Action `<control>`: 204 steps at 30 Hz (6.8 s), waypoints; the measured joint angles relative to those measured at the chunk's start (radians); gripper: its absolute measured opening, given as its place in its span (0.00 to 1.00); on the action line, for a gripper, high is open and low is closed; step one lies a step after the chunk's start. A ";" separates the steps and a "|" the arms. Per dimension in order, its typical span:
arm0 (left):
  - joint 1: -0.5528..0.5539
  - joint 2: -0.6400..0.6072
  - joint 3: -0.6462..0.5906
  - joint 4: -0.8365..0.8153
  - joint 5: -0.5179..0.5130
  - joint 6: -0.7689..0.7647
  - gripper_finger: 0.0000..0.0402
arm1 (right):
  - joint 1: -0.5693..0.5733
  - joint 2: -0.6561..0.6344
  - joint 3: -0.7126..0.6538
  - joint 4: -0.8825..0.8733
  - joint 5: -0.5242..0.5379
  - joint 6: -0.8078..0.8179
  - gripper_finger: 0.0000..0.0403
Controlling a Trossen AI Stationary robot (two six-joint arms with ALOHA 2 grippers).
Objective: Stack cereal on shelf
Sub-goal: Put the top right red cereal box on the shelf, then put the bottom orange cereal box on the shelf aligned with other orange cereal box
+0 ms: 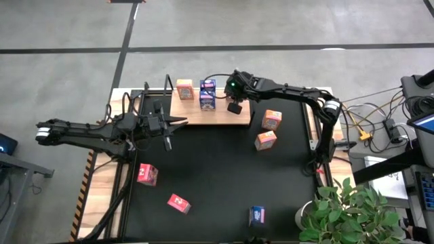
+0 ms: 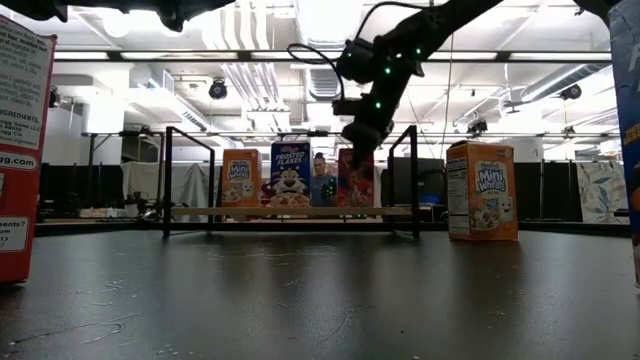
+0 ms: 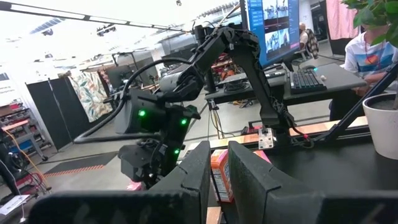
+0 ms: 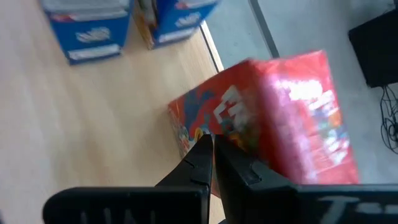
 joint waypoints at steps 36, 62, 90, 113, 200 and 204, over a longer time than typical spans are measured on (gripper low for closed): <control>0.000 0.006 0.000 -0.001 0.000 -0.071 0.10 | 0.533 -0.247 0.003 -0.479 -0.012 0.331 0.02; 0.000 0.006 0.000 -0.017 0.000 -0.109 0.10 | 0.537 -0.457 -0.238 -0.617 -0.084 0.450 0.20; 0.000 0.006 0.000 -0.015 0.000 -0.087 0.10 | 0.441 -0.413 -0.427 -0.543 -0.008 0.296 0.66; 0.000 0.006 0.000 -0.016 0.000 -0.087 0.10 | 0.441 -0.414 -0.252 -0.486 -0.089 0.467 0.41; 0.000 -0.196 -0.013 -0.160 0.000 -0.056 0.10 | 0.269 0.369 0.597 -0.091 -0.062 0.010 0.55; 0.000 -0.196 -0.013 -0.160 0.000 -0.056 0.10 | 0.271 0.369 0.598 -0.078 -0.062 0.010 0.59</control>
